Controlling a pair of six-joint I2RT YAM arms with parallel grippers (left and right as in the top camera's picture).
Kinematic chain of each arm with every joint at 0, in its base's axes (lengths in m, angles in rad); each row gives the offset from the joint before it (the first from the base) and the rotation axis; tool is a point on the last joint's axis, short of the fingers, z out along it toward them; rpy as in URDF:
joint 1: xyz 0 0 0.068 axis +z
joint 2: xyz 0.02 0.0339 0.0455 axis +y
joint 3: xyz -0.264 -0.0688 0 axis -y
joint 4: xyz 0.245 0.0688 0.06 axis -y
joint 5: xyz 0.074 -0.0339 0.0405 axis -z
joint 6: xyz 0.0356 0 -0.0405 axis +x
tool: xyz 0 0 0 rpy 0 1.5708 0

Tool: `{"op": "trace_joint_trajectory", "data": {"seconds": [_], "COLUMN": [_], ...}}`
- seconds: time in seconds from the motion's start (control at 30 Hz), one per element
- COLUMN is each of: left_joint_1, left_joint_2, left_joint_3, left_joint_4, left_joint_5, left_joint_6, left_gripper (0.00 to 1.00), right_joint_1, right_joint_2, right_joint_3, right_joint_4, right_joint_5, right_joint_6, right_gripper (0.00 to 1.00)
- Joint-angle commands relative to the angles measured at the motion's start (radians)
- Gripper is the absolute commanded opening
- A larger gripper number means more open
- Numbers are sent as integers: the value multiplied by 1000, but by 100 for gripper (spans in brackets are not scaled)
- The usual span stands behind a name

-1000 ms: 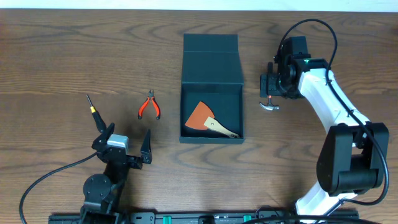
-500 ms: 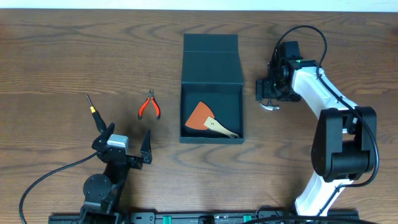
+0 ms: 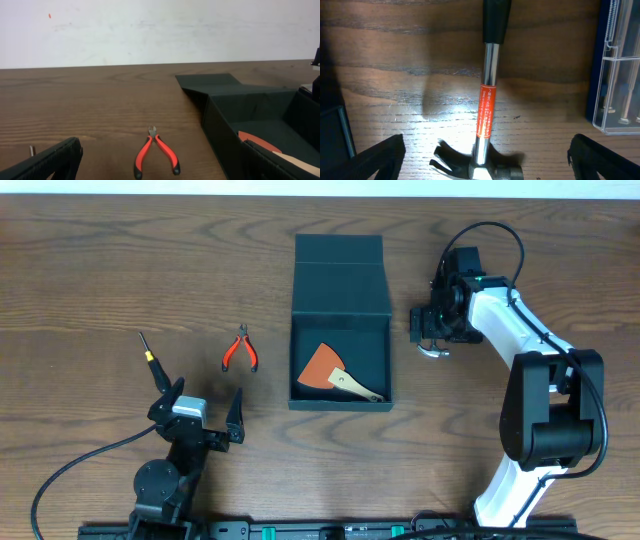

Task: Pack container
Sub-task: 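Lower the right gripper toward the hammer's head and neck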

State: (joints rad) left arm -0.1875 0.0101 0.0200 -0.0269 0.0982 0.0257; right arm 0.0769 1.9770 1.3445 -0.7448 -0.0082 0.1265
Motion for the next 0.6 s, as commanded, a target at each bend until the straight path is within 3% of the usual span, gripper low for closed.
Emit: {"op": "trace_joint_trajectory", "data": {"seconds": [0.0, 0.57], "left_joint_1": [-6, -6], "left_joint_2": [-6, -6], "left_joint_3": [-16, -16], "left_joint_4": [-36, -36], "left_joint_5": [22, 22], "left_joint_6": [-5, -5], "left_gripper": [99, 99], "right_joint_1": [-6, -21], "right_joint_2": [8, 8], "right_joint_3": [-4, -4], "right_joint_4": [8, 30], "right_joint_5": [-7, -8], "right_joint_6": [-4, 31], "right_gripper": [97, 96]}}
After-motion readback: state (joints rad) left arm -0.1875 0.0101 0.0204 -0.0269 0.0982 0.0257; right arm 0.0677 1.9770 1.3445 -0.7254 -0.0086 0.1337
